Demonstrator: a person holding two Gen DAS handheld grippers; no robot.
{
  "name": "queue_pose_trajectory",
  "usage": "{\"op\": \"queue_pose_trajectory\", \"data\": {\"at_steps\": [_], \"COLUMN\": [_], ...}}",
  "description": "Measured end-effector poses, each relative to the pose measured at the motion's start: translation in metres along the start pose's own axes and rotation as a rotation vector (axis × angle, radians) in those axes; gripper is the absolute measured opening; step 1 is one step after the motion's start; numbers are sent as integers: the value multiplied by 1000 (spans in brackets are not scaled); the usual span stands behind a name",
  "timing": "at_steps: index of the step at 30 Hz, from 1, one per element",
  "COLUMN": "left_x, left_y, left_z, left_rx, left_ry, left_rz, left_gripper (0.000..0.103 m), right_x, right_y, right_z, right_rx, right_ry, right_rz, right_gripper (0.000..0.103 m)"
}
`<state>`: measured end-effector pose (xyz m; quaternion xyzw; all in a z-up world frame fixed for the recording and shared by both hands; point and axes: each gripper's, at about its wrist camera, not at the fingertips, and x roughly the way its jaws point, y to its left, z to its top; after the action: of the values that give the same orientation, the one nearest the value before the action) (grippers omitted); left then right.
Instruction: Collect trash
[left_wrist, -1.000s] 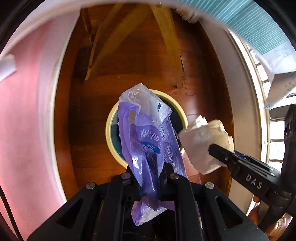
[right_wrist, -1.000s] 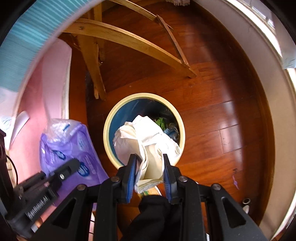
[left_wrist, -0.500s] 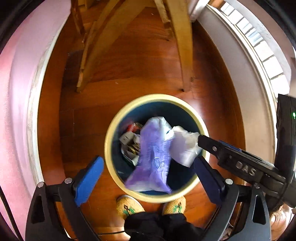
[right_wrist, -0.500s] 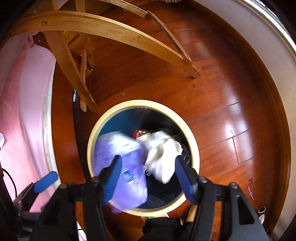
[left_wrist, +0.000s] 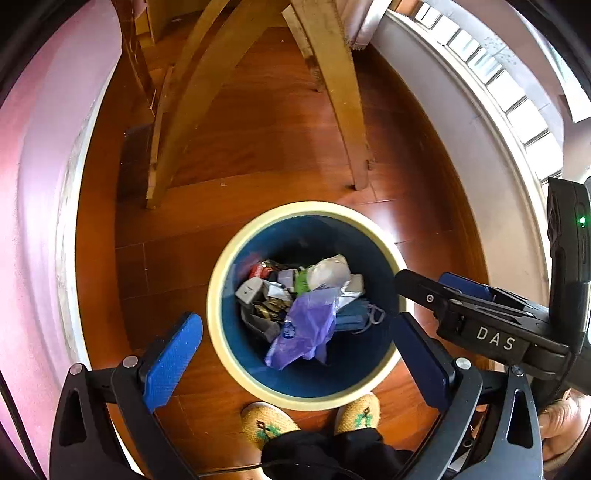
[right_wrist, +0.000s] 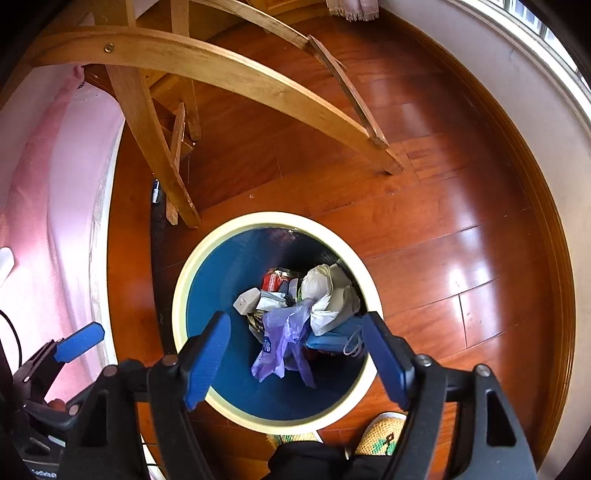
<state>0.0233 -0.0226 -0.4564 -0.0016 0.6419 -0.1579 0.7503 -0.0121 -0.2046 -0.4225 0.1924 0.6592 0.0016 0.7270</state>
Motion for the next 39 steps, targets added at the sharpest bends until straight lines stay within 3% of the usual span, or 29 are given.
{"op": "queue_pose_trajectory", "data": {"at_steps": [8, 19, 39], "left_x": [-44, -126, -342], "left_y": [-9, -6, -35], "left_z": [0, 9, 53], "left_rx": [-35, -118, -183], "left_ry": [-37, -62, -259], "left_rz": [-19, -33, 162], "left_gripper": [102, 102, 102], "right_x": [-39, -122, -321], "right_y": [4, 32, 112], "right_z": [0, 7, 49], "right_rx": [0, -50, -214], "right_ry": [-2, -23, -138], "right_rz": [2, 18, -38], "right_gripper": [75, 79, 80]}}
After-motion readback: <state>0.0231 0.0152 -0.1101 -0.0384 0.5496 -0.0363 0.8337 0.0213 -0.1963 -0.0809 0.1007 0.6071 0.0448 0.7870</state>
